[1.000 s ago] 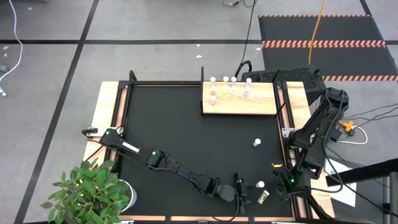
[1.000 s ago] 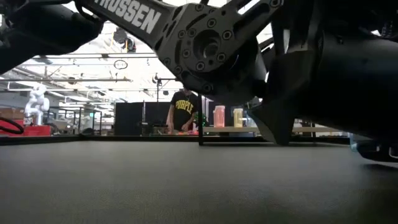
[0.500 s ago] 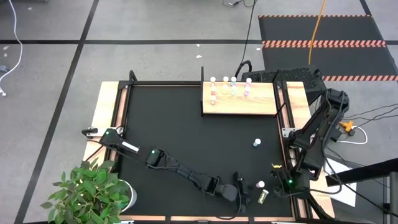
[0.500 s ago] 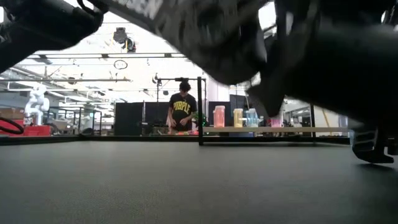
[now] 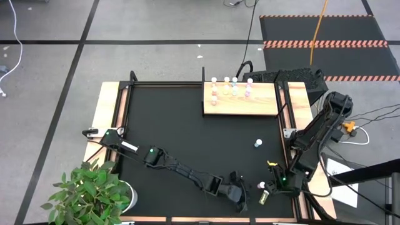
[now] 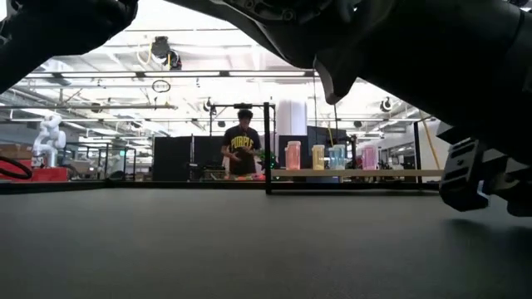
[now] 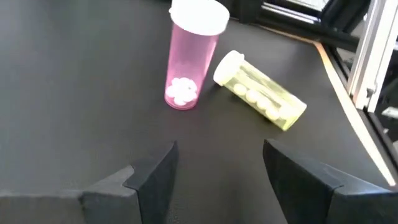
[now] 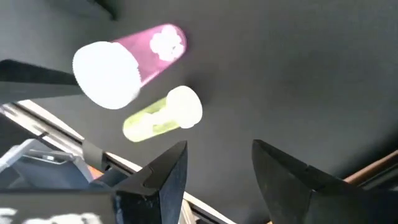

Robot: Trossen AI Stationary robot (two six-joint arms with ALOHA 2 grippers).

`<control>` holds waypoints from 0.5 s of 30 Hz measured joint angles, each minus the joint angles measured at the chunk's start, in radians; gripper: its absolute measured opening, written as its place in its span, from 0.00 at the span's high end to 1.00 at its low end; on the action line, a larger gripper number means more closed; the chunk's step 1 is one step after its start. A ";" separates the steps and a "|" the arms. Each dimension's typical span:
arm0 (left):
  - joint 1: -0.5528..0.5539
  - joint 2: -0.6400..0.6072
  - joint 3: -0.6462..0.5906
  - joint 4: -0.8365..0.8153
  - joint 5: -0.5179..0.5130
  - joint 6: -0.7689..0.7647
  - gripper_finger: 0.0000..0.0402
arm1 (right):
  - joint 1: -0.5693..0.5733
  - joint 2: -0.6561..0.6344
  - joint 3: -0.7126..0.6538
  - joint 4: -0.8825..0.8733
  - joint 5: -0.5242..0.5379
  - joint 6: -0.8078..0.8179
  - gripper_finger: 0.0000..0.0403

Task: Pick and place medicine bottles onto shelf by color
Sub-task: Put the yellow pill bottle aligned with the other yellow pill bottles on the shelf

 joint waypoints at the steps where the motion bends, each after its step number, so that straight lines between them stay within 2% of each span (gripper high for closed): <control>1: 0.001 0.000 0.000 0.003 0.002 -0.018 0.40 | -0.008 0.003 0.000 0.000 -0.013 0.002 0.57; 9: 0.003 -0.001 0.000 0.009 0.027 -0.038 0.40 | -0.036 0.003 0.001 0.037 -0.065 0.008 0.57; 12: 0.003 -0.001 0.000 0.011 0.031 -0.074 0.40 | -0.048 0.011 0.009 0.179 -0.011 0.053 0.57; 15: 0.001 -0.002 0.000 0.014 0.037 -0.087 0.40 | -0.046 0.018 0.002 0.280 0.051 0.022 0.57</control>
